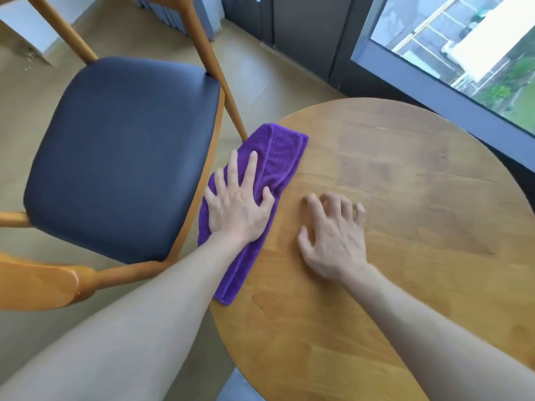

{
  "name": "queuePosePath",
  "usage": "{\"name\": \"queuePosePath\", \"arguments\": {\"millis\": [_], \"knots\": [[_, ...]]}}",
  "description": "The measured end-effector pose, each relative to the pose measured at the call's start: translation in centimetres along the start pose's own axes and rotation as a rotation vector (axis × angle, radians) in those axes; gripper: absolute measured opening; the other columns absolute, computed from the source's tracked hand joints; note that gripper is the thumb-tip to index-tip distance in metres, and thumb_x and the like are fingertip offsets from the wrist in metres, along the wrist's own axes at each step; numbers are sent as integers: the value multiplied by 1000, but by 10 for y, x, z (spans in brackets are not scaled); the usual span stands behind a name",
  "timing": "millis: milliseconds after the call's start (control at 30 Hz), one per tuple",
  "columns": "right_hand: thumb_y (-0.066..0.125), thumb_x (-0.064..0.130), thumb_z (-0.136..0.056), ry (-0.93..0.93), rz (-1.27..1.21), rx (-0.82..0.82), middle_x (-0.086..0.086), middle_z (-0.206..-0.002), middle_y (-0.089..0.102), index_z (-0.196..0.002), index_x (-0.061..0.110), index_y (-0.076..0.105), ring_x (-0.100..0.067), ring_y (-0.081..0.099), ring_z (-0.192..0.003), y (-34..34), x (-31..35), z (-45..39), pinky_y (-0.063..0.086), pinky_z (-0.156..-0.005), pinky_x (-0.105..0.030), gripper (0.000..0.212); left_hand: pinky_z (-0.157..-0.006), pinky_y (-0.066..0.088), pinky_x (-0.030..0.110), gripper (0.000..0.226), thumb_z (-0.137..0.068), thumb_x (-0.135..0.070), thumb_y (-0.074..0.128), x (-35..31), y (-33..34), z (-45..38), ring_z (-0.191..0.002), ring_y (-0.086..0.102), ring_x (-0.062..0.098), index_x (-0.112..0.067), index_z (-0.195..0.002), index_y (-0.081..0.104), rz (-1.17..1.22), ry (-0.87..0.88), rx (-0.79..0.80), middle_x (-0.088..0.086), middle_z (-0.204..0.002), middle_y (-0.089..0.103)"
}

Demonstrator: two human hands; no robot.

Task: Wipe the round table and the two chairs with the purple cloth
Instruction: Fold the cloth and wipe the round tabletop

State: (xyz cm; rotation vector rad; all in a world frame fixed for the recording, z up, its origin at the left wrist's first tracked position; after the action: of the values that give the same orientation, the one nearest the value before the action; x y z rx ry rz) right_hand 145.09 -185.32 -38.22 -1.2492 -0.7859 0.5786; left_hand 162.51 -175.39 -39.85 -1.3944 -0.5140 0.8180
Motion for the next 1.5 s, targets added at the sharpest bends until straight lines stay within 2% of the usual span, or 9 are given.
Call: {"name": "queuePosePath", "arguments": {"millis": [133, 233, 433, 600, 767, 900, 1100, 1267, 1500], "knots": [[29, 58, -94, 81, -37, 33, -2, -171, 8, -163, 31, 12, -29, 5, -157, -6, -14, -60, -3, -121, -65, 76, -99, 41, 58, 73, -96, -60, 29, 3, -3, -5, -127, 46, 35, -36, -162, 9, 22, -40, 6, 11, -160, 29], [21, 61, -97, 93, 3, 42, 3, -173, -6, -163, 34, -1, -25, -9, -158, 8, -17, -60, -6, -121, -66, 75, -97, 43, 56, 73, -98, -60, 27, 6, -5, 6, -126, 48, 36, -34, -162, 7, 13, -49, 10, 13, -158, 32], [22, 61, -99, 111, 18, 38, 2, -173, -5, -163, 34, -2, -26, -8, -158, 11, -16, -61, -5, -121, -66, 74, -96, 45, 60, 74, -99, -56, 28, 30, 4, 96, -141, 36, 41, -28, -164, 6, 1, -94, 74, 16, -169, 10], [23, 60, -99, 107, 34, 34, 1, -173, -3, -164, 33, -1, -27, -6, -159, 10, -14, -63, -3, -121, -67, 74, -103, 39, 66, 75, -98, -55, 29, 27, 2, 53, -148, 26, 46, -27, -164, 7, -40, 90, 71, 16, -171, 3], [25, 59, -98, 109, 21, 16, 1, -173, -3, -164, 29, 1, -26, -7, -159, 11, -15, -61, -3, -122, -66, 76, -107, 36, 63, 65, -101, -54, 22, -24, -6, -57, -147, 30, 41, -36, -162, 10, -4, 265, 65, 8, -170, 14], [27, 58, -97, 109, 13, 4, 2, -173, -1, -164, 29, 3, -25, -5, -159, 12, -16, -63, -2, -122, -65, 77, -106, 38, 60, 62, -101, -52, 23, -53, -6, -95, -135, 45, 37, -35, -161, 16, 37, 238, 63, 7, -161, 35], [26, 56, -98, 120, 5, 22, 2, -173, -3, -164, 29, 0, -23, -8, -159, 10, -15, -61, -2, -123, -64, 76, -112, 34, 59, 69, -102, -54, 26, 4, -4, 8, -153, 20, 36, -32, -164, 7, -7, 107, 49, 9, -171, 10], [27, 53, -99, 125, -5, 33, 2, -173, -1, -164, 27, 5, -24, -6, -159, 7, -12, -62, -1, -123, -64, 74, -112, 29, 68, 70, -100, -52, 28, 29, 1, 44, -157, 6, 40, -30, -164, 8, -55, 195, 114, 8, -172, 0], [27, 47, -99, 122, -27, 0, -1, -173, 2, -164, 15, 10, -24, -4, -159, 8, -13, -60, 1, -123, -64, 74, -106, 36, 65, 64, -101, -53, 22, -53, -6, -90, -145, 33, 39, -36, -162, 11, -48, 373, 103, 7, -168, 20]]}}
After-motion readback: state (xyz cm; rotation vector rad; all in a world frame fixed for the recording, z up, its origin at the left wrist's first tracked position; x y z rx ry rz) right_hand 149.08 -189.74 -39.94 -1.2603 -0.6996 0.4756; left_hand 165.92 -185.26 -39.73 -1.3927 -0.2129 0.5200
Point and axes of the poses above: each hand's wrist, its own z-axis away from the middle knuckle, its own y-axis out of the palm, x = y × z, the point moved 4 cm from there along -z, towards the middle knuckle
